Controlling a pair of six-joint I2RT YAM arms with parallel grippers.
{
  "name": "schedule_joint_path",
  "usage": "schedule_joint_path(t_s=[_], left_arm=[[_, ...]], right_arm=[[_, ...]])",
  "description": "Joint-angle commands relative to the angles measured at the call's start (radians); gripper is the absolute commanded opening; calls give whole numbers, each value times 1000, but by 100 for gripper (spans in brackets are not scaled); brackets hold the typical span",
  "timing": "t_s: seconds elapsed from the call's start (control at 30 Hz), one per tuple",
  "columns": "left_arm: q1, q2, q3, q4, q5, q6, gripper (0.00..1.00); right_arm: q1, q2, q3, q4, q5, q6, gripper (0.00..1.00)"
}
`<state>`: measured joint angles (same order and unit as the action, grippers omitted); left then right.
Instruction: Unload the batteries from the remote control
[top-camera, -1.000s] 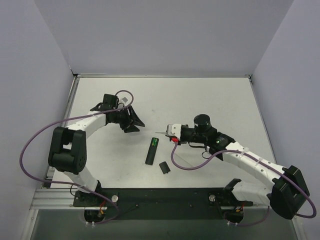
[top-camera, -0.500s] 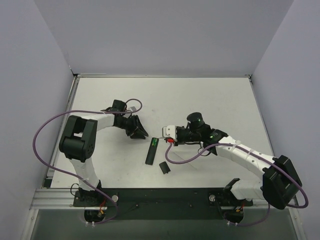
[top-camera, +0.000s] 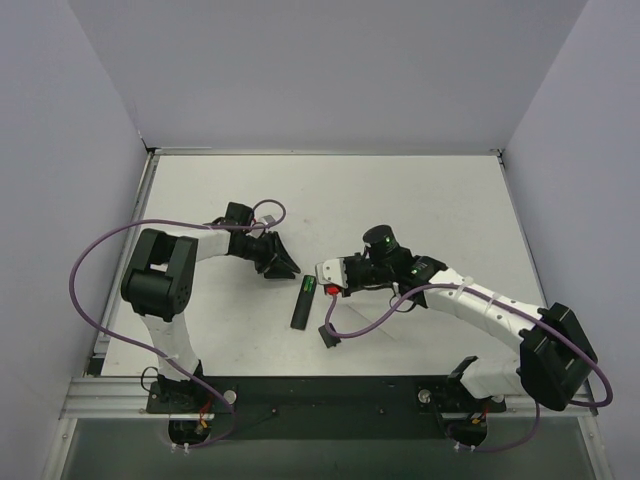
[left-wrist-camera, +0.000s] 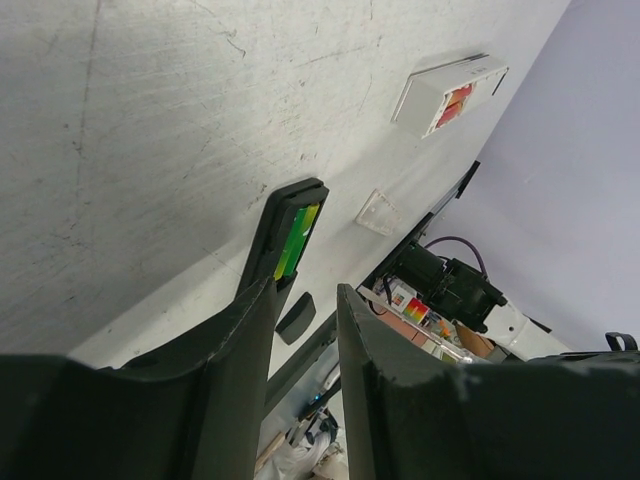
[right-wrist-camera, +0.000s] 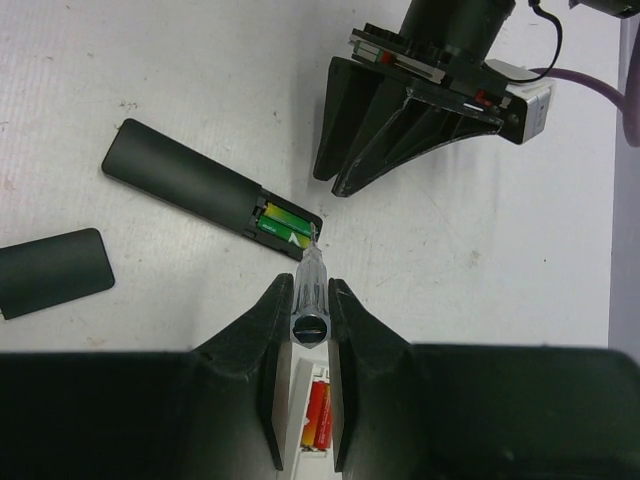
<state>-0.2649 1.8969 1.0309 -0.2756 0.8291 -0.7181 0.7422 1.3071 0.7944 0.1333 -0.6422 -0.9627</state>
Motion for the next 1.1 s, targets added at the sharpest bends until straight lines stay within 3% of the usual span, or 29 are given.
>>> schedule_joint_path(t_s=[0.0, 0.17, 0.67, 1.07], left_arm=[[6, 5, 0, 46, 39, -4, 41], [6, 16, 0, 44, 42, -7, 35], [-8, 76, 1, 99, 68, -53, 34], [-56, 105, 20, 102, 93, -47, 34]], right_arm=[[13, 20, 57, -50, -36, -60, 0], [17, 34, 89, -93, -54, -88, 0], [55, 90, 115, -126, -13, -146, 0], [79, 0, 25, -66, 56, -84, 0]])
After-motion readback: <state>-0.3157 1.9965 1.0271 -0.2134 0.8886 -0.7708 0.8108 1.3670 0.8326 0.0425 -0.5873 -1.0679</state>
